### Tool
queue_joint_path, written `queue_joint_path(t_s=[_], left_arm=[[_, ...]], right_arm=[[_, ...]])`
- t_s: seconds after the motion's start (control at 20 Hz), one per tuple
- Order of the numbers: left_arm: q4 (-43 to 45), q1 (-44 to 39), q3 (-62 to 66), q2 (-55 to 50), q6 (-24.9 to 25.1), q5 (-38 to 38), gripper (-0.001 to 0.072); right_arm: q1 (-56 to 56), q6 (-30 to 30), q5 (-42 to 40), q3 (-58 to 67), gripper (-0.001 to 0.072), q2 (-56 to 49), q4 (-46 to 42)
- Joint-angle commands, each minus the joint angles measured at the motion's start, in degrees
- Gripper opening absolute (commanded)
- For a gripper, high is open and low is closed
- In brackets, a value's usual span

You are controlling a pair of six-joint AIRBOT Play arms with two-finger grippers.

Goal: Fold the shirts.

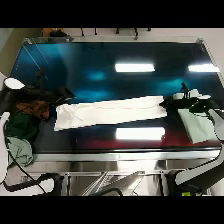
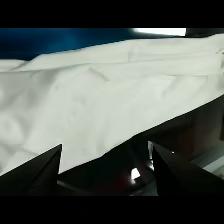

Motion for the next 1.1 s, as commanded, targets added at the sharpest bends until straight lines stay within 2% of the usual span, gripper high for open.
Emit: queue_joint_path(t_s=[0.0,0.05,0.1,0.2,0.25,0.3,0.45,0.6,0.8,0.9,1.05], left_arm=[[0.0,-7.9,0.0,-2.4,-0.1,7.1,0.0492],[0.0,-11.1,0.0,-4.2,0.0,9.4,0.0193],[-0.2,-14.0,0.1,-6.1,0.0,12.0,0.0065],[-3.1,-21.1,0.1,-10.8,0.1,18.6,0.0059],[-6.2,-24.8,0.3,-13.4,1.6,22.5,0.0018],[-8.0,-28.3,1.6,-16.3,2.6,25.3,0.0018],[-8.7,-37.7,12.9,-27.0,2.0,28.6,0.0017],[-8.7,-42.8,26.7,-37.9,-3.3,28.2,0.0017],[-9.1,-46.2,43.1,-48.8,-7.8,25.7,0.0017],[-9.1,-46.2,47.5,-50.9,-9.1,22.1,0.0018],[-9.1,-42.7,48.2,-47.5,-8.7,13.1,0.0018]], right_arm=[[0.7,1.7,6.7,5.8,0.0019,3.0,2.5],[0.7,2.6,7.8,7.8,0.0019,5.0,2.5],[0.4,4.2,9.1,9.9,0.0018,7.1,2.5],[0.5,7.5,12.6,13.9,0.0018,10.8,2.5],[0.5,9.8,14.3,15.4,0.0019,12.5,2.5],[0.7,11.7,15.6,16.2,0.0018,14.5,2.5],[0.8,14.8,16.1,16.3,0.0019,20.6,2.6],[0.9,16.0,16.1,16.5,0.0019,25.7,3.5],[0.9,16.7,16.4,16.5,0.0019,28.6,3.9],[0.9,16.8,16.6,16.5,0.0019,29.0,5.1],[1.0,17.3,17.0,16.4,0.0019,28.8,5.1]])
